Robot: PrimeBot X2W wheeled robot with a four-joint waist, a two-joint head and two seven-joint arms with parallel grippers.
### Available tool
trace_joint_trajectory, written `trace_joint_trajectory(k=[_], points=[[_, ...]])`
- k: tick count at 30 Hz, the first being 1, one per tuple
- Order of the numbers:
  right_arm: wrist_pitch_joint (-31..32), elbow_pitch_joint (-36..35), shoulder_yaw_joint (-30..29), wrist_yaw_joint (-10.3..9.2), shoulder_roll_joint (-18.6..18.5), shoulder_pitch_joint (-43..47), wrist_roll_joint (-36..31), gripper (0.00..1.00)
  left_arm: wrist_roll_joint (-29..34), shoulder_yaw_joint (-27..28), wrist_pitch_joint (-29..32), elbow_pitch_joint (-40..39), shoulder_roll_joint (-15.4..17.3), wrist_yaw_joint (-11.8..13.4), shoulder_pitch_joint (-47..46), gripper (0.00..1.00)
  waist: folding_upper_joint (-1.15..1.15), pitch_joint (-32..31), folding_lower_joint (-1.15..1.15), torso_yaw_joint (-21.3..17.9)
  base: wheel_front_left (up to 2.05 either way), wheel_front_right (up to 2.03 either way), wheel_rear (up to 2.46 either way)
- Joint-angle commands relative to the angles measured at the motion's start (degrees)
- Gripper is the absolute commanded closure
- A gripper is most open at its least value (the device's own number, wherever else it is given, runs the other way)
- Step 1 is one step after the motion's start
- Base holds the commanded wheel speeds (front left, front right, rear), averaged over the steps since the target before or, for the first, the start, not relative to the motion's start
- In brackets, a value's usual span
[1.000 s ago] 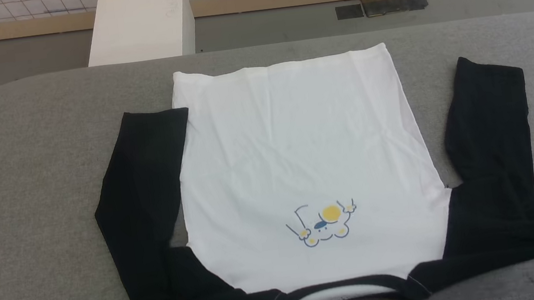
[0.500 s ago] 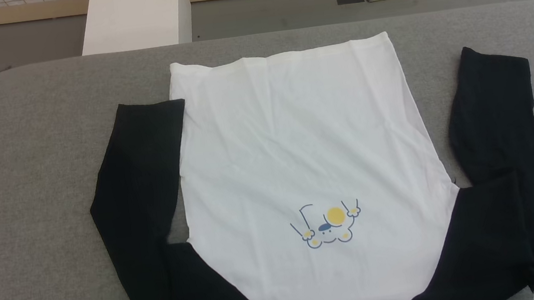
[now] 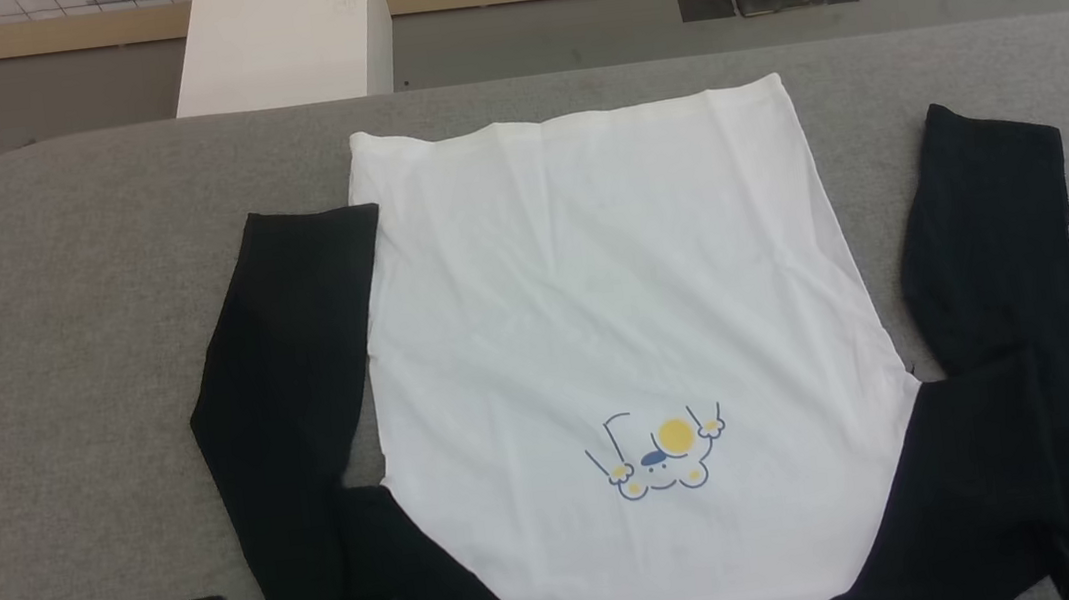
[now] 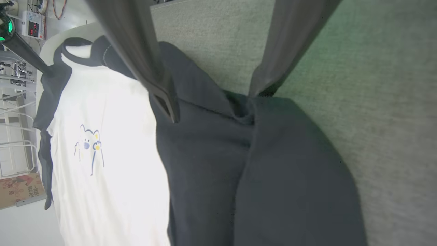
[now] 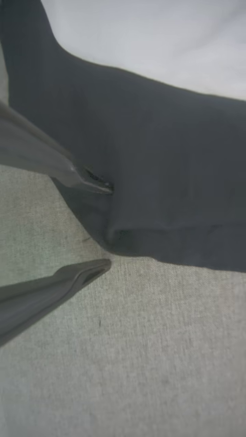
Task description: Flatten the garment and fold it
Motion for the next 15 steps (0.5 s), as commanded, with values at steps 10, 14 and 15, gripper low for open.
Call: trace_joint_trajectory(k=[10,14,15], points=[[-16.2,-9.0,0.7,-0.11,0.0,0.7,0.6,0.00,4.5,8.8,-9.5,-10.1,4.1,3.2,0.4,0.00,0.47,-1.1,0.00,-2.4,0.00,0.00,0.00],[-24.0,-9.4,3.7,-0.11,0.0,-0.8,-0.8,0.00,8.7,10.2,-14.7,-8.7,6.8,2.1,-5.3,0.00,0.47,0.4,0.00,-3.8,0.00,0.00,0.00],[-25.9,-9.4,4.4,-0.11,0.0,-1.3,-1.2,0.00,10.0,9.8,-15.4,-7.7,7.9,1.4,-7.3,0.00,0.47,0.9,0.00,-4.1,0.00,0.00,0.00]])
